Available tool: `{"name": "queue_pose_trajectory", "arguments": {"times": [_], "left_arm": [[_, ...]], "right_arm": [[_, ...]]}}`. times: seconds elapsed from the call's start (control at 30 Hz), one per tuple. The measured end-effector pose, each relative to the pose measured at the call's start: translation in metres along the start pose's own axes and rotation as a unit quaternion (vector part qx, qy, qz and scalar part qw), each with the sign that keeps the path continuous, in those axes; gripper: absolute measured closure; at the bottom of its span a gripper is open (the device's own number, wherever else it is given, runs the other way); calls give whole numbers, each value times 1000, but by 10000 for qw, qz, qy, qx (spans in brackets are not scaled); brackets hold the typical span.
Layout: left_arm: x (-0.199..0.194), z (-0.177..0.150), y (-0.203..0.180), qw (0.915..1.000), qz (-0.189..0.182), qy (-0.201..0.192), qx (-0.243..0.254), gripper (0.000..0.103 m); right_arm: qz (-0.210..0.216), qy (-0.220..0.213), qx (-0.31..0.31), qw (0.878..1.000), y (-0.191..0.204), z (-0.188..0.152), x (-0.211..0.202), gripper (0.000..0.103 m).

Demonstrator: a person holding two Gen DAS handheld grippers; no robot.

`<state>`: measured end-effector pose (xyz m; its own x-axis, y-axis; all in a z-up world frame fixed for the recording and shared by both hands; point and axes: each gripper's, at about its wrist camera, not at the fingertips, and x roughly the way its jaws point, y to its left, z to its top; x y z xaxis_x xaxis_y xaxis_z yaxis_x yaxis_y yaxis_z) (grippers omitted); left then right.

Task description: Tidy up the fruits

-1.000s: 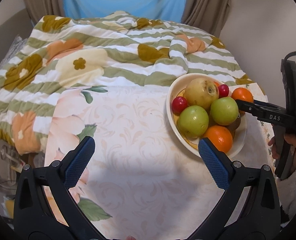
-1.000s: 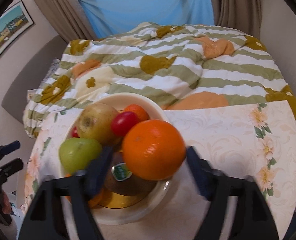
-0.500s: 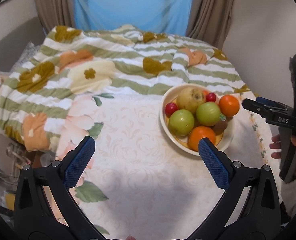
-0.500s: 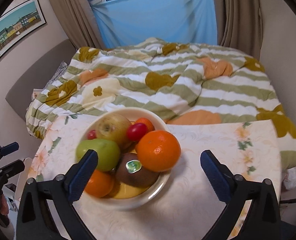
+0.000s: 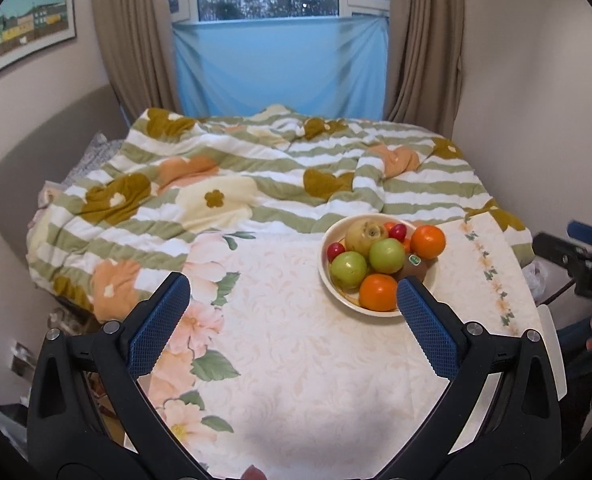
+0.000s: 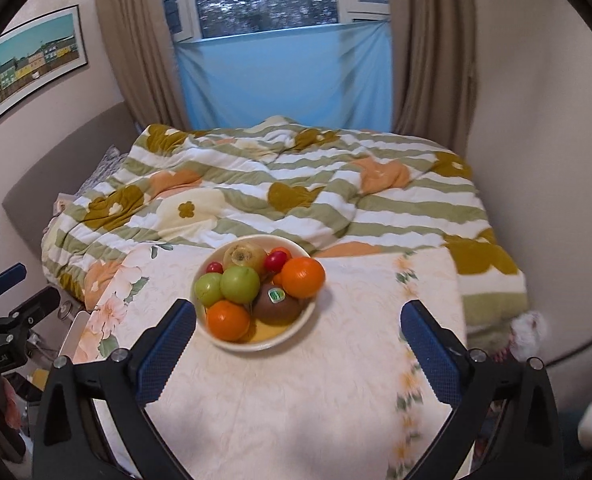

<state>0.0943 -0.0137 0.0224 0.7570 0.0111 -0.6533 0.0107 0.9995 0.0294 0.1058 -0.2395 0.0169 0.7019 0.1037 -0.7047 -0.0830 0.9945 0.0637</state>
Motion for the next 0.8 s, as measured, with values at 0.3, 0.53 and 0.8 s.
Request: {"name": "queue_pose_trajectory", "arguments": {"times": [0.3,0.53,0.8], "left_arm": [[-35,-14,14,9994,-300,-150,-57,0],[-46,-27,23,9990,-400,-177,34,0],[-53,-30,26,9983,-474,-310,137,0]], "right_arm": [[-825,-58,20,9966,23,-38,-37,1],[-1112,-192,128,9935,33,-45,-52,1],[-1205,-326,220,9919,42,-52,-62,1]]}}
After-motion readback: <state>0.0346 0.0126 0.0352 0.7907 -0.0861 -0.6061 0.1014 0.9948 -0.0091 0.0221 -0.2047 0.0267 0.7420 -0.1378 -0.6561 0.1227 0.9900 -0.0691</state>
